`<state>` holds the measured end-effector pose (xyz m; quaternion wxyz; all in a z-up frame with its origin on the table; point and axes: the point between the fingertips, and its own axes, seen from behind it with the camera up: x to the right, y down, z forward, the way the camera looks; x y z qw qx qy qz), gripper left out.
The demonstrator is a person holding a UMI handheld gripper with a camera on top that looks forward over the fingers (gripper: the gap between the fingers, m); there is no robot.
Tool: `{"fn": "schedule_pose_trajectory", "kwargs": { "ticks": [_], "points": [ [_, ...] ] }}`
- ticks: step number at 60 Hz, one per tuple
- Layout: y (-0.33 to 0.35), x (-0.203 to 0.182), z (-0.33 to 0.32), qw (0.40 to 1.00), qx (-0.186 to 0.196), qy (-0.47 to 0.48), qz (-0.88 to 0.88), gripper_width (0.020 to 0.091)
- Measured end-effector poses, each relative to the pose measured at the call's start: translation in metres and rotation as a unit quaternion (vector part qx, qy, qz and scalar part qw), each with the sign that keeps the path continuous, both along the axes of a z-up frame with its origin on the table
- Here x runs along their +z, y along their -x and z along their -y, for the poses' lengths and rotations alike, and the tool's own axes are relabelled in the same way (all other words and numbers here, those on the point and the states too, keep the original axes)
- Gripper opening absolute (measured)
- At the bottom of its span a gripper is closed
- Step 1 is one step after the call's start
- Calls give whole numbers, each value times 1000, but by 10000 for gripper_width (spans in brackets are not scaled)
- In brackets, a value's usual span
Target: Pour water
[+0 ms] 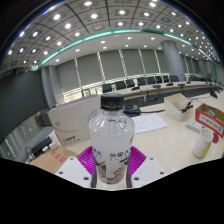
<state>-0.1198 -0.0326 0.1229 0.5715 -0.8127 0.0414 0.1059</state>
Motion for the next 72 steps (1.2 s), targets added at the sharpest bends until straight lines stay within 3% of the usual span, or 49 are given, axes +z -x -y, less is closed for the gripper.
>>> {"fn": "schedule_pose_trajectory", "kwargs": {
  "ticks": [9, 17, 29, 41, 50, 61, 72],
  "points": [
    [-46, 55, -5, 974, -22, -3, -224, 394],
    [-104, 75, -10, 920, -47, 3, -390, 394],
    [-188, 62, -18, 797, -89, 16, -598, 392],
    [-217, 52, -9, 660, -94, 34, -745, 392],
    [-219, 43, -14, 606, -87, 48, -789, 391],
    [-215, 43, -9, 630, -78, 66, -770, 392],
    [-248, 69, 1, 816, -52, 36, -574, 393]
  ]
}}
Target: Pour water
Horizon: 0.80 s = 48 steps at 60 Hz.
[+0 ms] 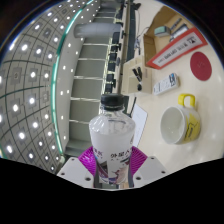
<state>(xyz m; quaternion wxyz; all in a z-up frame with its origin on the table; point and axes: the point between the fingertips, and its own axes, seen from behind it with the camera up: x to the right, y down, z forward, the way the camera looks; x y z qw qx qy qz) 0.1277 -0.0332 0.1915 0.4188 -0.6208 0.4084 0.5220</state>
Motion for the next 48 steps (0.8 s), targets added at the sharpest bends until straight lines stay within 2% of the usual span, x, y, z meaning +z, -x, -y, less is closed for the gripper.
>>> {"fn": "schedule_pose_trajectory", "kwargs": {
  "ticks": [7, 12, 17, 23, 28, 37, 48],
  "points": [
    [-64, 29, 4, 970, -25, -40, 237, 396],
    [-119, 44, 9, 918, -45, -60, 388, 396],
    [-163, 38, 10, 855, -57, -53, 513, 394],
    [-210, 15, 12, 786, -57, -30, 615, 394],
    [-228, -18, 13, 759, -48, -9, 649, 394],
    [-248, -71, 11, 751, -31, 18, 659, 398],
    [-259, -115, 19, 752, -25, 43, 657, 398]
  ]
}}
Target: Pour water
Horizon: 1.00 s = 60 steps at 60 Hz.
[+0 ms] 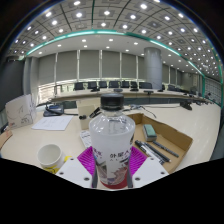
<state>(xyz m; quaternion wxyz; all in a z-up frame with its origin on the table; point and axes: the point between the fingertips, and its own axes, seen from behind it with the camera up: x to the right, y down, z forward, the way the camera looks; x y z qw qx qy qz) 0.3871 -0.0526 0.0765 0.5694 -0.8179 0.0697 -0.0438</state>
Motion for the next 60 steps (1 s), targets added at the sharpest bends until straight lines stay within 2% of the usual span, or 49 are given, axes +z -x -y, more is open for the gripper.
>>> {"fn": "schedule_pose_trajectory", "kwargs": {
  "ticks": [10, 15, 27, 29, 33, 34, 37, 40, 51, 60],
  "points": [
    [-5, -27, 0, 1000, -6, 8, 2, 415],
    [-6, -25, -3, 1000, -8, -6, 8, 437],
    [-6, -21, 3, 1000, -12, -10, 9, 581],
    [-7, -19, 5, 1000, -14, -9, 11, 640],
    [-4, -11, 8, 1000, -14, -11, 15, 845],
    [-3, -9, 8, 1000, -14, -11, 16, 875],
    [-1, -4, 12, 1000, -17, -9, 16, 836],
    [-1, 1, 17, 1000, -25, 0, 7, 859],
    [16, 32, 61, 995, -74, 57, -40, 861],
    [54, 65, 103, 991, -84, 102, -29, 862]
  ]
}}
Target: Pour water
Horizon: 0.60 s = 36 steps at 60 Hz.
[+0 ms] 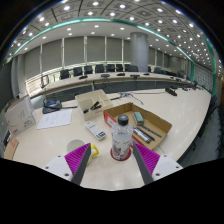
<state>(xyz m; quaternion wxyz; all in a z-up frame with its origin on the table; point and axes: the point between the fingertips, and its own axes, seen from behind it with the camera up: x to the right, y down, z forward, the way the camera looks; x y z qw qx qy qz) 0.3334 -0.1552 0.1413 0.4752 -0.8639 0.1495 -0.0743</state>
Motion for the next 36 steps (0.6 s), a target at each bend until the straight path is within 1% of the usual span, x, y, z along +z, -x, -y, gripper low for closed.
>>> {"fn": "schedule_pose_trajectory", "kwargs": {
  "ticks": [9, 16, 27, 36],
  "points": [
    [47, 41, 41, 999, -1, 33, 15, 869],
    [85, 68, 62, 999, 12, 40, 23, 861],
    [124, 88, 79, 998, 26, 44, 33, 861],
    [136, 86, 85, 998, 32, 51, 36, 859]
  ]
}}
